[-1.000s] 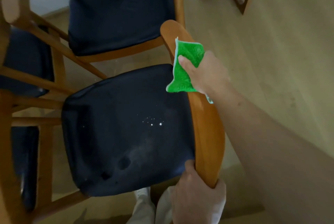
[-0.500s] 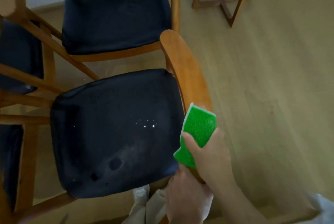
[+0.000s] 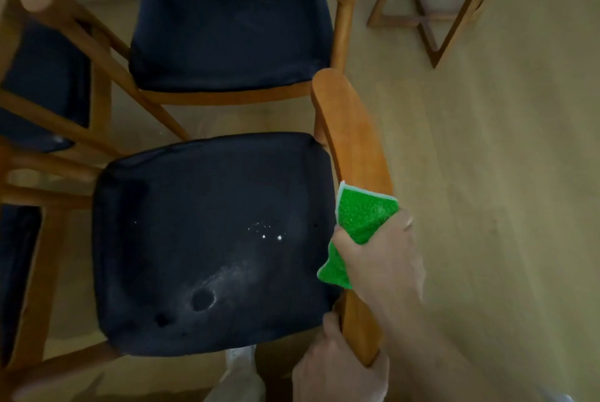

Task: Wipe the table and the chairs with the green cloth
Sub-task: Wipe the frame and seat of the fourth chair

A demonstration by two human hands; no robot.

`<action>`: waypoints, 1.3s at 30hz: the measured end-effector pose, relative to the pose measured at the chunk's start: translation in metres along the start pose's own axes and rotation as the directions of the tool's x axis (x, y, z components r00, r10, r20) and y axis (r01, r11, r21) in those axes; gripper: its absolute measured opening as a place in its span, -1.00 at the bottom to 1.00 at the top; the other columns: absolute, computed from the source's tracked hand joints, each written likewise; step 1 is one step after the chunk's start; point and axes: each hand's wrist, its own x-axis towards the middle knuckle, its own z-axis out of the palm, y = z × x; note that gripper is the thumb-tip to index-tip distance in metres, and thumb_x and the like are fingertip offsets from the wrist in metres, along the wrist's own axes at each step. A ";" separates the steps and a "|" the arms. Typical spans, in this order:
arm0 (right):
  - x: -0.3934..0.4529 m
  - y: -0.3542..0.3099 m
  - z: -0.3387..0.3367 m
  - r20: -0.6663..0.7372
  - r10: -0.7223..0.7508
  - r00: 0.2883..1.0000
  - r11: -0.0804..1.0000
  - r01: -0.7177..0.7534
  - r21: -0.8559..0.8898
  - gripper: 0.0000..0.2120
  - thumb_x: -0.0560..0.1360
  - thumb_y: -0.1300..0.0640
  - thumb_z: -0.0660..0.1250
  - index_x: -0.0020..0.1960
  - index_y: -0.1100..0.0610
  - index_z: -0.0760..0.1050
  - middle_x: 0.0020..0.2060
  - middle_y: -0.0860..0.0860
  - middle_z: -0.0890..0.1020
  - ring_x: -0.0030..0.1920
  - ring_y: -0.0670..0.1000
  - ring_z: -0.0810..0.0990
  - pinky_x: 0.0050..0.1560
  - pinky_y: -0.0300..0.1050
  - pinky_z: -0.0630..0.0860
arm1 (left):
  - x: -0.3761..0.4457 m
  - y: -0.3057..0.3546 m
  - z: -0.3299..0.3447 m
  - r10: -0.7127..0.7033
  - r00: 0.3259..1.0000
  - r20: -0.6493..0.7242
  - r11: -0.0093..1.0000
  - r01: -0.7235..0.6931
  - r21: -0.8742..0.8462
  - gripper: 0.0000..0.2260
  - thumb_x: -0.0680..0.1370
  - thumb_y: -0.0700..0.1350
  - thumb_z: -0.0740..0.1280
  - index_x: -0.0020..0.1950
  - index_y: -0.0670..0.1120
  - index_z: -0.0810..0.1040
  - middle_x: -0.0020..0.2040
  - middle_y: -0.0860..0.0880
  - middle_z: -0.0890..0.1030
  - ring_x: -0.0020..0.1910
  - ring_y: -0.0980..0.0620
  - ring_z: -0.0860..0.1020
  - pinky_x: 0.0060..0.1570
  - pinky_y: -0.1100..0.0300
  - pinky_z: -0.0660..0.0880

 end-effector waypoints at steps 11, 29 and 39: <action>0.114 -0.081 -0.012 0.071 -0.322 0.944 0.946 0.325 -0.022 -0.19 0.37 -0.35 0.34 0.34 0.20 0.24 0.21 0.17 0.51 0.19 0.26 0.51 0.11 0.12 0.43 | -0.002 -0.010 0.008 0.066 0.983 -0.171 0.998 -0.069 -0.013 -0.62 0.29 0.43 0.15 -0.07 0.27 0.14 -0.34 0.25 0.37 -0.40 0.21 0.38 -0.33 0.34 0.27; 0.035 -0.014 -0.002 0.061 -0.352 0.934 0.913 0.357 -0.199 0.07 0.34 -0.14 0.41 0.52 0.28 -0.17 0.32 0.25 0.27 0.14 0.28 0.45 -0.11 0.02 0.34 | 0.009 -0.013 0.017 0.004 0.993 -0.115 1.000 -0.006 -0.020 -0.51 0.16 0.50 0.11 -0.10 0.31 0.00 -0.30 0.25 0.26 -0.29 0.20 0.35 -0.24 0.23 0.31; 0.138 -0.123 0.000 0.013 -0.512 0.859 0.828 0.498 -0.257 -0.15 0.45 -0.08 0.34 0.52 0.28 0.00 0.33 0.23 0.33 0.23 0.34 0.45 0.16 0.21 0.40 | 0.006 -0.012 0.010 0.020 0.996 -0.084 0.999 -0.023 -0.033 -0.40 0.23 0.45 0.12 0.18 0.21 0.20 -0.09 0.22 0.47 -0.08 0.11 0.54 -0.09 0.15 0.37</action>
